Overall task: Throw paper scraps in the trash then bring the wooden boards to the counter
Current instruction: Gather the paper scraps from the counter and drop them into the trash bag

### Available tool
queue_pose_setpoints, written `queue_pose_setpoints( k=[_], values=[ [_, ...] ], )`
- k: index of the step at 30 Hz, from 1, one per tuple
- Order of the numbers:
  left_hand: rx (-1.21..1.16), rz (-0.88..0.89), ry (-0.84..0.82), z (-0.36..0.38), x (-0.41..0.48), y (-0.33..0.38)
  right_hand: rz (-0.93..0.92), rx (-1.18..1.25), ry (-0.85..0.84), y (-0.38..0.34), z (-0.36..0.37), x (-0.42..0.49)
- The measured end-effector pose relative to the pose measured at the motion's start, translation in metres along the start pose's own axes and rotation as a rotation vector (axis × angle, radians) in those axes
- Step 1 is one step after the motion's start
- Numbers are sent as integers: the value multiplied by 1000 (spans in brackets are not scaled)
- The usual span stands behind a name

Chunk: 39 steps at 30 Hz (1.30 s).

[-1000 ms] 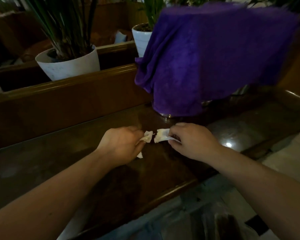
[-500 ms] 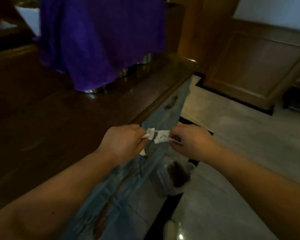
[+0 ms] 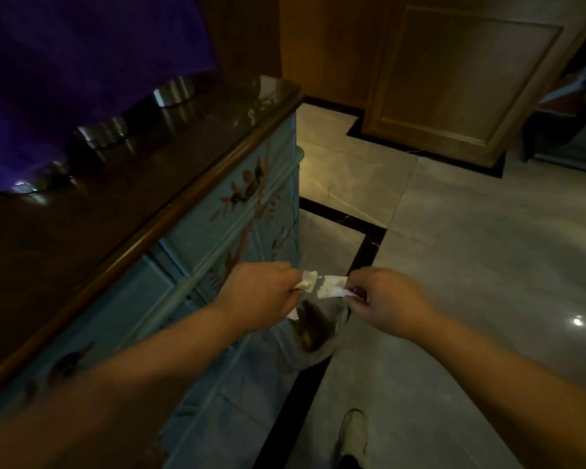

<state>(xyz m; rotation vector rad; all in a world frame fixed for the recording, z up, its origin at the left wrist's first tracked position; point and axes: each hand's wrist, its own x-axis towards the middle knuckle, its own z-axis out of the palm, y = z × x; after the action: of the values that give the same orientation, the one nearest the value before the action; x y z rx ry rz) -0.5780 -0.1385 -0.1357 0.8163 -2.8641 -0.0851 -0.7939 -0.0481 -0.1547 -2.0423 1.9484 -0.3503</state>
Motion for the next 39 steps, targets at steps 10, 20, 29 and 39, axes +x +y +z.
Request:
queue_pose_setpoints(
  k=[10, 20, 29, 39],
  values=[
    [-156, -172, 0, 115, 53, -29, -3, 60, -181, 100, 85, 45],
    [-323, -362, -188, 310, 50, -93, 198, 91, -200, 165, 262, 90],
    [-385, -550, -185, 465, 28, -107, 393, 142, -203, 216, 411, 104],
    [-420, -640, -249, 552, 30, -111, 431, 272, -165, 244, 491, 120]
  ],
)
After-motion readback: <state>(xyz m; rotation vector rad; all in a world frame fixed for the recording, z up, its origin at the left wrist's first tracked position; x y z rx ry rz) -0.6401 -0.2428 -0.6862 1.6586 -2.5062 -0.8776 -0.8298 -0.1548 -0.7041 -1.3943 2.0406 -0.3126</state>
